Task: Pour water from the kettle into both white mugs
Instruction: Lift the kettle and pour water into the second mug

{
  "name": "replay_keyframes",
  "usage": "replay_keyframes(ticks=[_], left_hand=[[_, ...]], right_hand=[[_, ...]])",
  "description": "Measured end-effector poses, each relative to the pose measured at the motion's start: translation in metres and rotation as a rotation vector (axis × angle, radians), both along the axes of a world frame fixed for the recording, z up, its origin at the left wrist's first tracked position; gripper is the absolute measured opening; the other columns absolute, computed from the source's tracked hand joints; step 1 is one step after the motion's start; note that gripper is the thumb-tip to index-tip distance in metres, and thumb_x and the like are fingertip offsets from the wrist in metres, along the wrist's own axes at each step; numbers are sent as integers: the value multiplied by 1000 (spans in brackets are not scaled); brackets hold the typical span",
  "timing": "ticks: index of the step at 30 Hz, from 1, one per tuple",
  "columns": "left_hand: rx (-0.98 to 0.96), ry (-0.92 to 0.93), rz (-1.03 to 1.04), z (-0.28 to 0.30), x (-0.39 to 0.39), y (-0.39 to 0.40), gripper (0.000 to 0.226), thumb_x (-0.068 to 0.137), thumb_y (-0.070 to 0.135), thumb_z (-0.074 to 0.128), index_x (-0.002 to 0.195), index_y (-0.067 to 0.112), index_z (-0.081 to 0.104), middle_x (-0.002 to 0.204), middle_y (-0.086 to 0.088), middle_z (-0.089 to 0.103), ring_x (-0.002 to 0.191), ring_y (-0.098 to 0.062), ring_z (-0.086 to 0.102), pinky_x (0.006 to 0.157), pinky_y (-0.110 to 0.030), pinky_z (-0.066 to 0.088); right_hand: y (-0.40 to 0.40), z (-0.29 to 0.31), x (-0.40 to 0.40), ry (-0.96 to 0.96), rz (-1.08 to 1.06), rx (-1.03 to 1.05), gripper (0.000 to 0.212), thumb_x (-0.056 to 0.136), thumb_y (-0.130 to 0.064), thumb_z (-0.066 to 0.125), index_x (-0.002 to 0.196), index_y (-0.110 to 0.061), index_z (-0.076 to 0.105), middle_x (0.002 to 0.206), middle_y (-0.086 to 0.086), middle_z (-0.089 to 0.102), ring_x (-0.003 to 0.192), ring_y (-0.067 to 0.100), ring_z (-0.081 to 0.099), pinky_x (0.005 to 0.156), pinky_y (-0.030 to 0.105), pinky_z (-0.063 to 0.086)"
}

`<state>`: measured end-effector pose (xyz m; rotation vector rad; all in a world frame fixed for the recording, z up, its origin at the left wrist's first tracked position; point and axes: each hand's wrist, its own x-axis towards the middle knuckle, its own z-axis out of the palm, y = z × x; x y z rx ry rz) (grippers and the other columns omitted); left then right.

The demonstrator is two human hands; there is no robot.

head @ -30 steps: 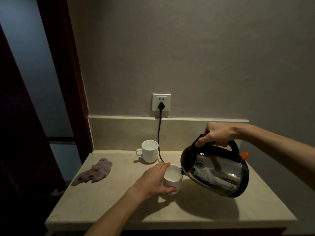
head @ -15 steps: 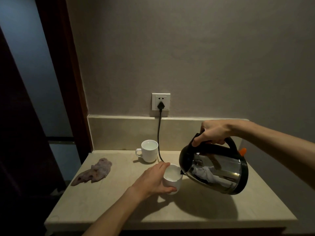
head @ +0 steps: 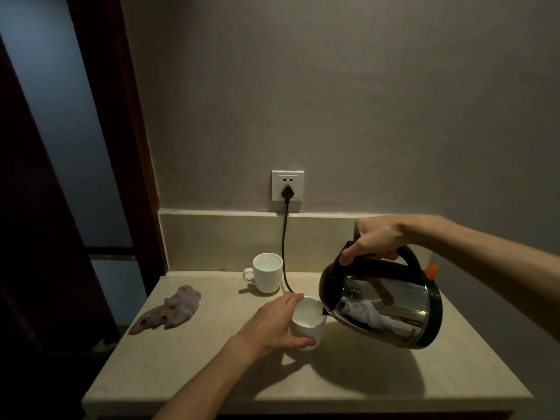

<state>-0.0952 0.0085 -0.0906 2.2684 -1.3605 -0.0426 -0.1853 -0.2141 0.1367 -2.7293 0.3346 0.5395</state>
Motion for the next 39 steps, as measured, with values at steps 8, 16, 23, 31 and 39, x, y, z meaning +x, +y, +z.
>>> replay_keyframes(ticks=[8,16,23,31,39], left_hand=[[1,-15,-2,2,-1,0,96,81,63,77,155,18,36,151,2,49,134,-16,49,111,-33,43],[15,-11,8,2,-1,0,96,80,64,77,155,20,36,150,4,49,133,-16,50,111,-32,43],[17,-6,12,2,-1,1,96,79,64,77,155,21,36,151,4,49,132,-16,50,110,-32,44],[35,-3,14,2,-1,1,96,80,64,77,155,21,35,152,4,47,134,-17,49,111,-33,43],[46,-6,24,2,-1,0,98,79,65,77,156,22,34,153,4,46,135,-17,49,112,-35,43]], right_hand=[[2,1,2,5,7,-22,38,89,-48,68,77,-13,70,58,-1,56,46,11,49,46,22,41],[4,2,3,21,12,-53,39,89,-49,68,80,-11,71,57,-1,57,44,11,50,44,21,41],[5,1,5,3,27,-87,50,86,-52,68,92,-4,75,68,5,61,53,15,53,49,24,43],[6,1,6,17,25,-89,49,86,-52,68,92,-4,75,64,3,60,50,13,52,47,24,43],[8,2,7,21,17,-94,43,84,-52,71,82,-9,73,59,1,58,45,13,51,45,23,41]])
